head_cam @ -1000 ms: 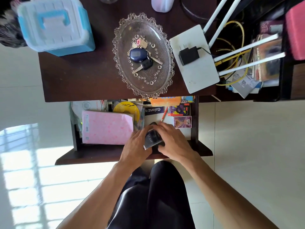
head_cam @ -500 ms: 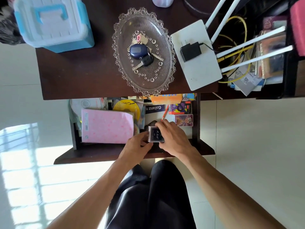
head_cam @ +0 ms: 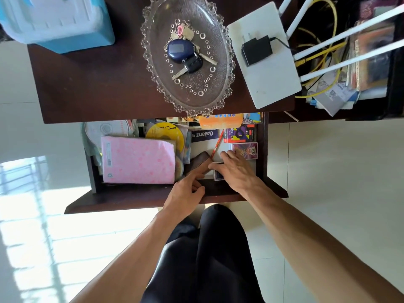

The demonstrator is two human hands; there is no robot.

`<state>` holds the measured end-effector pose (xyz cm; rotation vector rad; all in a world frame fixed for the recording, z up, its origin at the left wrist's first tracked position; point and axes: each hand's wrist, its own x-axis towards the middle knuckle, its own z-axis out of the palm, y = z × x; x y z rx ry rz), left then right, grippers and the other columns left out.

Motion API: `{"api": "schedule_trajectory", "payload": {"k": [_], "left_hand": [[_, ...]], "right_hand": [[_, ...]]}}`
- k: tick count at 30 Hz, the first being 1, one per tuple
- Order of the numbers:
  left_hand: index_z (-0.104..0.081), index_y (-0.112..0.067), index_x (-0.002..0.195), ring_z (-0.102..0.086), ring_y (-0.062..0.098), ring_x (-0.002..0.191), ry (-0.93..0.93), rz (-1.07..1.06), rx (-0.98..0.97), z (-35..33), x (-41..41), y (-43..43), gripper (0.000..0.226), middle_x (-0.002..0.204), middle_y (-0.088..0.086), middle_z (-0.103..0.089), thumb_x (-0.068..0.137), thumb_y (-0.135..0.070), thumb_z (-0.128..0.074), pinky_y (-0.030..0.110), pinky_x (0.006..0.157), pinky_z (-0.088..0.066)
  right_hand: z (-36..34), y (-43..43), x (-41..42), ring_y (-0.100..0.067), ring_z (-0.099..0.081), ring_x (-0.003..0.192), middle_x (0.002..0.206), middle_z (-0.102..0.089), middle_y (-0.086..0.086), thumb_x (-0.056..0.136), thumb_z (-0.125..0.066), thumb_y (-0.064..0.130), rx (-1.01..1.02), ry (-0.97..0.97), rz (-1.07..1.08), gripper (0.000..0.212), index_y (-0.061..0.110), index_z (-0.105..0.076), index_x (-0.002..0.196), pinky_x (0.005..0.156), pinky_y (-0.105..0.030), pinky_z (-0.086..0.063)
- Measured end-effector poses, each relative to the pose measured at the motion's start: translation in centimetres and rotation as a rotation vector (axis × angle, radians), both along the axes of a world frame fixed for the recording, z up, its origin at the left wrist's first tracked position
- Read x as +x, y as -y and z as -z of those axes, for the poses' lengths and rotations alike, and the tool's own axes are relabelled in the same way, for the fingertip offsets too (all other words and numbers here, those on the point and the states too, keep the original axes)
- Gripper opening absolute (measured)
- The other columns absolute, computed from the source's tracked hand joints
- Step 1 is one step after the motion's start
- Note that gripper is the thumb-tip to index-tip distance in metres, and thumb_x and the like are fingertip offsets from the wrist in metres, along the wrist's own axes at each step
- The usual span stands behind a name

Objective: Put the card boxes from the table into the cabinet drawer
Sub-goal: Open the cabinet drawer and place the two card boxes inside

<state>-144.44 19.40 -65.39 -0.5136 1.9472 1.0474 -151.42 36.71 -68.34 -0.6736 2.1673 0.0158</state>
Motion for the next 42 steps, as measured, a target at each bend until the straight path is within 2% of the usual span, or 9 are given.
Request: {"api": "schedule_trajectory", "payload": {"k": [4,7,12,20,26,30,33,37,42], "left_hand": [[-0.058,-0.037,0.124,-0.065,0.007,0.080,0.019,-0.002,-0.012,0.3,-0.3,0.3,0.039,0.084,-0.010,-0.069,0.087,-0.025,-0.057,0.025,0.074,-0.054],[-0.057,-0.035,0.125,-0.064,0.007,0.080,0.039,0.012,-0.030,0.3,-0.6,0.7,0.038,0.086,-0.010,-0.069,0.088,-0.026,-0.056,0.023,0.069,-0.051],[-0.059,-0.032,0.122,-0.066,0.013,0.085,0.066,0.014,-0.037,0.0,-0.7,1.3,0.034,0.087,-0.009,-0.070,0.088,-0.027,-0.057,0.036,0.081,-0.058],[-0.060,-0.022,0.122,-0.068,0.021,0.090,0.076,0.023,-0.040,-0.7,-1.2,1.9,0.032,0.095,-0.001,-0.073,0.091,-0.026,-0.055,0.042,0.083,-0.059],[-0.061,-0.020,0.121,-0.069,0.023,0.089,0.067,0.043,-0.048,-0.8,-1.5,2.0,0.032,0.096,0.002,-0.073,0.091,-0.026,-0.054,0.042,0.083,-0.059],[-0.061,-0.021,0.119,-0.069,0.021,0.087,0.081,0.047,-0.059,-0.7,-1.3,2.0,0.030,0.095,0.001,-0.073,0.091,-0.027,-0.054,0.040,0.080,-0.060],[-0.062,-0.023,0.116,-0.069,0.020,0.085,0.083,0.041,-0.065,-0.6,-1.2,1.9,0.028,0.094,-0.001,-0.073,0.090,-0.027,-0.054,0.040,0.079,-0.060],[-0.062,-0.026,0.115,-0.069,0.022,0.087,0.095,0.042,-0.065,-0.7,-1.3,1.8,0.027,0.092,-0.002,-0.073,0.090,-0.027,-0.053,0.040,0.081,-0.059],[-0.062,-0.023,0.115,-0.068,0.024,0.091,0.097,0.061,-0.069,-0.7,-1.7,1.7,0.026,0.097,0.000,-0.073,0.090,-0.026,-0.054,0.041,0.085,-0.058]], "right_hand": [[-0.3,0.8,0.0,-0.031,-0.058,0.110,0.131,-0.041,-0.013,0.099,-0.055,0.008,0.028,0.073,0.049,0.049,0.026,-0.046,0.144,0.084,-0.042,-0.052],[-0.3,0.7,0.2,-0.033,-0.059,0.110,0.132,-0.040,-0.014,0.099,-0.053,0.005,0.058,0.087,0.045,0.045,0.020,-0.050,0.141,0.088,-0.046,-0.054],[-0.4,0.6,0.7,-0.035,-0.052,0.123,0.142,-0.037,-0.014,0.100,-0.055,0.011,0.086,0.106,-0.019,0.036,0.017,-0.059,0.135,0.095,-0.048,-0.053],[-0.8,0.0,0.5,-0.032,-0.053,0.122,0.140,-0.042,-0.013,0.103,-0.051,0.017,0.134,0.049,-0.096,0.029,0.013,-0.066,0.127,0.099,-0.048,-0.050],[-1.4,-0.5,0.2,-0.032,-0.051,0.123,0.146,-0.038,-0.013,0.100,-0.051,0.009,0.189,0.060,-0.026,0.024,0.004,-0.071,0.114,0.093,-0.046,-0.049],[-1.3,-0.7,0.4,-0.031,-0.042,0.132,0.151,-0.033,-0.013,0.098,-0.056,0.014,0.198,0.038,0.042,0.021,0.005,-0.071,0.111,0.099,-0.047,-0.048],[-0.9,-0.9,0.7,-0.033,-0.042,0.137,0.152,-0.032,-0.016,0.094,-0.063,0.022,0.170,-0.050,0.244,0.039,0.010,-0.058,0.131,0.103,-0.047,-0.051],[-0.4,-1.5,1.2,-0.042,-0.031,0.148,0.165,-0.018,-0.022,0.095,-0.060,0.036,0.208,0.000,0.483,0.083,0.017,-0.013,0.160,0.110,-0.049,-0.045],[0.2,-2.8,2.5,-0.041,-0.013,0.155,0.171,0.000,-0.018,0.099,-0.051,0.046,0.251,0.076,0.468,0.086,0.020,0.000,0.163,0.118,-0.052,-0.032]]}}
